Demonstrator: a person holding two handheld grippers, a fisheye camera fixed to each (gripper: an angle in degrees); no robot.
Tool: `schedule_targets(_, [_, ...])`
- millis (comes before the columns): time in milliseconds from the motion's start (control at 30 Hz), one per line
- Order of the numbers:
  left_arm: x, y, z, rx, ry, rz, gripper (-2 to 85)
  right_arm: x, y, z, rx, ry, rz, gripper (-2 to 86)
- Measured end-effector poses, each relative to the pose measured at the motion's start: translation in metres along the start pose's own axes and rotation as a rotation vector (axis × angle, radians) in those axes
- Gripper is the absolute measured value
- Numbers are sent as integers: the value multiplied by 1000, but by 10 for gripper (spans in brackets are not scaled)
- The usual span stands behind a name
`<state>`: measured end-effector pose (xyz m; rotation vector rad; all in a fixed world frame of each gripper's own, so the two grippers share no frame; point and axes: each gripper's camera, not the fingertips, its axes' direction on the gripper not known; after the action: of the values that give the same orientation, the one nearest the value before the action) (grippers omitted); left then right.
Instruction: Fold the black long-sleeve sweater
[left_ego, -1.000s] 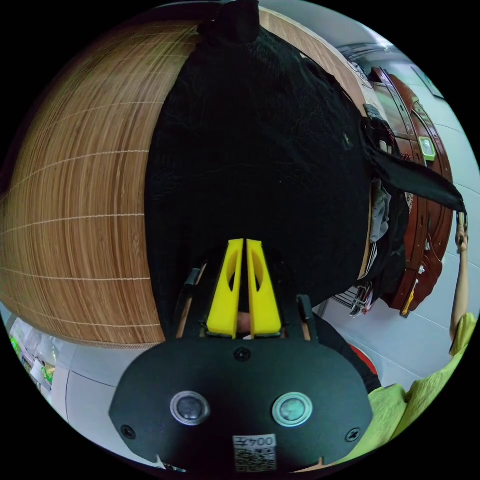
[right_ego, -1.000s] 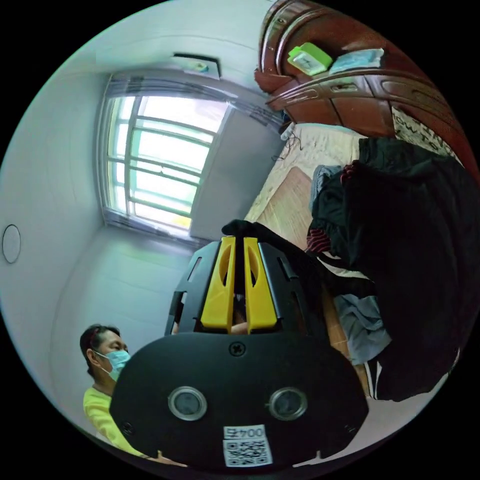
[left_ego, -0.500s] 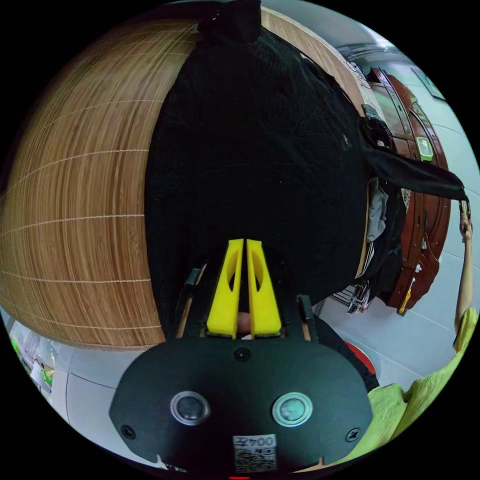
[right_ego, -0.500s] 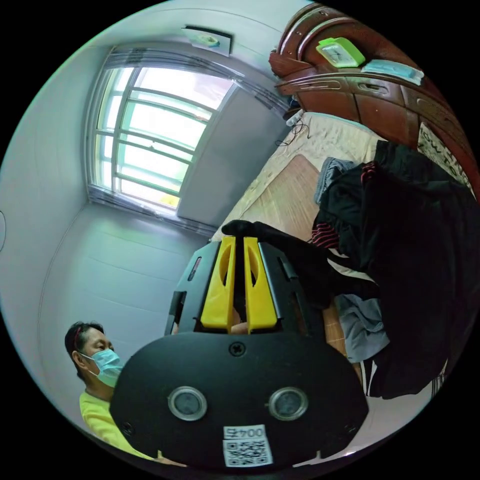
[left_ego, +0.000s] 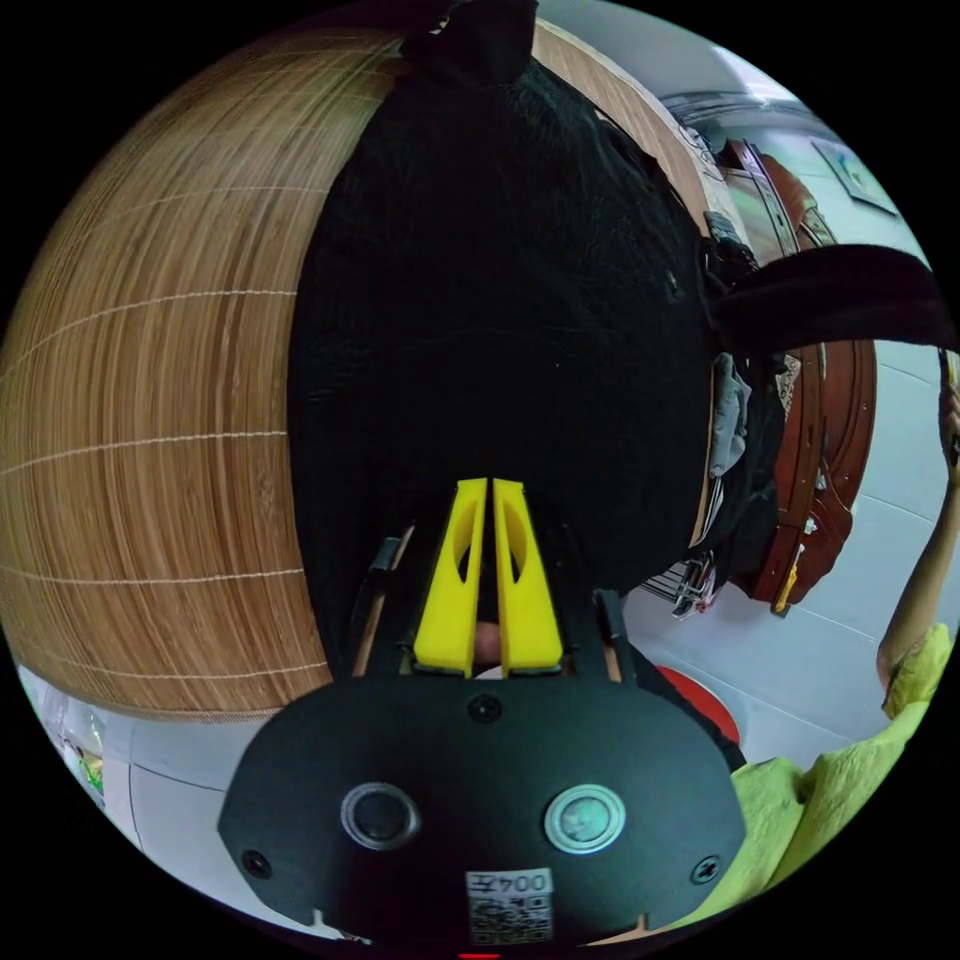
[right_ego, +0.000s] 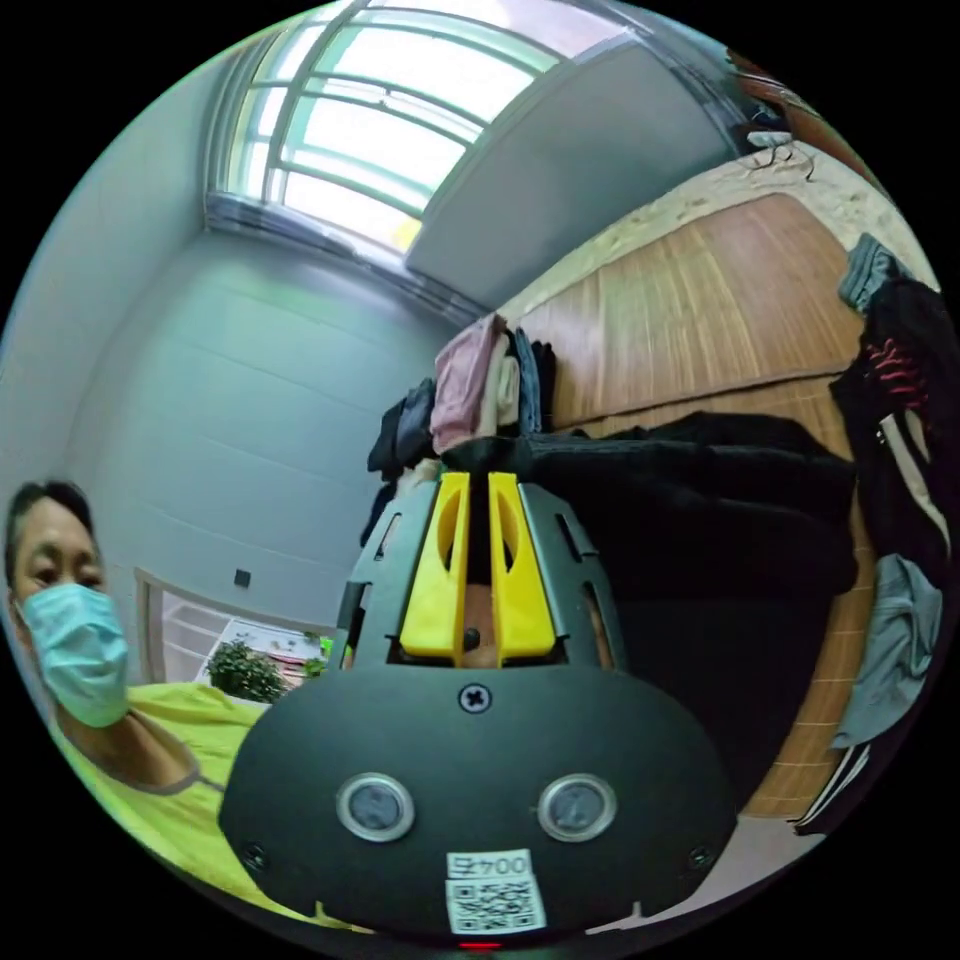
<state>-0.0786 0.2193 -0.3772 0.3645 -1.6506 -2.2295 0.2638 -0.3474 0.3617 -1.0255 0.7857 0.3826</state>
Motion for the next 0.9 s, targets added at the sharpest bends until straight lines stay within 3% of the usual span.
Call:
schedule_targets(167, [-22,-3,10,7,31,9,10,13,62,179,-174,286,-116,59])
schedule_targets(233, [-34,-3,17,10,47,7,10,17,75,199,-194,314,-134,61])
schedule_targets(433, [-55,-6,37,-7,48,28,6,31,89,171,-178,527,-243,55])
schedule_targets(667, [-40,-15,45,19,-4,189,3,127,93,105,-192,788,12,45])
schedule_targets(900, [-27,-51,77,80,-79,253,5,181,70,56,-59,791,183,37])
